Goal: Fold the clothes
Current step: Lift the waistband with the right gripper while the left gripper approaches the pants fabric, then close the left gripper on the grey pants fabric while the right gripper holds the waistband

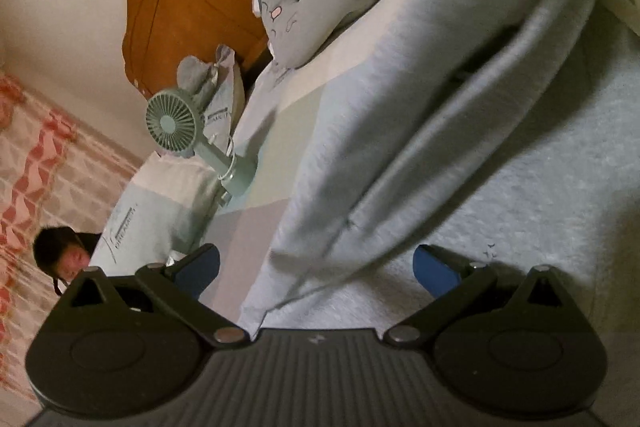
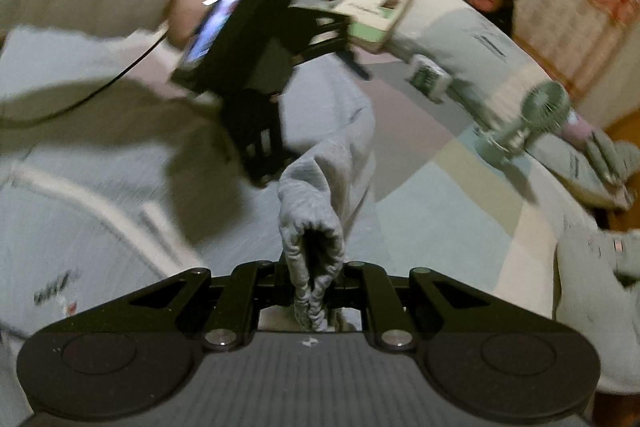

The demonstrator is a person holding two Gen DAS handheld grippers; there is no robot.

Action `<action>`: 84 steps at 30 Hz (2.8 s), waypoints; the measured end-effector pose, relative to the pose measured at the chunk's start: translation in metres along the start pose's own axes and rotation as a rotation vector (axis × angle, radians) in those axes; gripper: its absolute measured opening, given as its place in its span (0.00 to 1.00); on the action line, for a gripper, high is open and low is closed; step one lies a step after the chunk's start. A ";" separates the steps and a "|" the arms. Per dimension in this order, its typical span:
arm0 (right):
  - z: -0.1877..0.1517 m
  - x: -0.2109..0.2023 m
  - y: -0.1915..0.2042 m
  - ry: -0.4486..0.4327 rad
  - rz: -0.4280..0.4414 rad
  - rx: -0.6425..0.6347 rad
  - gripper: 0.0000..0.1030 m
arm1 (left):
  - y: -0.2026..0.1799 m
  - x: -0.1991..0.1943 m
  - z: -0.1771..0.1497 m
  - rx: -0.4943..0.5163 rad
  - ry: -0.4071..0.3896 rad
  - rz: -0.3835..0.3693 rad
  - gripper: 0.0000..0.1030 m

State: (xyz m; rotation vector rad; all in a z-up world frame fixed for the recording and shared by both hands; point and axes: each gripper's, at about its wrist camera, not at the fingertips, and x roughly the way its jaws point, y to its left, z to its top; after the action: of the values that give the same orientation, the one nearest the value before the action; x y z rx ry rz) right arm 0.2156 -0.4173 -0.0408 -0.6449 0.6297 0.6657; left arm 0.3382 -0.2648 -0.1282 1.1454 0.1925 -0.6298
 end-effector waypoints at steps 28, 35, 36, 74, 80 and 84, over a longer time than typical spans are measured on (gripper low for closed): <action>-0.022 -0.001 0.037 -0.002 -0.012 -0.201 0.16 | -0.027 -0.016 -0.017 0.413 -0.137 0.134 0.89; -0.024 0.001 0.034 -0.003 0.005 -0.169 0.16 | -0.039 -0.007 -0.030 0.435 -0.094 0.077 0.48; -0.024 0.002 0.033 -0.001 0.006 -0.165 0.16 | -0.039 -0.006 -0.031 0.418 -0.090 0.066 0.42; -0.058 -0.068 -0.016 -0.135 0.120 0.143 0.17 | -0.071 -0.158 0.004 0.489 0.056 -0.023 0.04; -0.072 -0.065 -0.003 -0.047 0.117 0.129 0.23 | -0.103 -0.161 -0.001 0.530 0.040 -0.069 0.04; -0.082 -0.065 0.009 0.022 0.064 0.142 0.42 | -0.115 -0.148 -0.005 0.516 0.043 -0.106 0.04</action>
State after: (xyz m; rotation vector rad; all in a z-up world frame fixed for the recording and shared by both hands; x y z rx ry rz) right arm 0.1429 -0.4925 -0.0498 -0.5026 0.7139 0.6680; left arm 0.1546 -0.2359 -0.1538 1.6543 0.1303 -0.7737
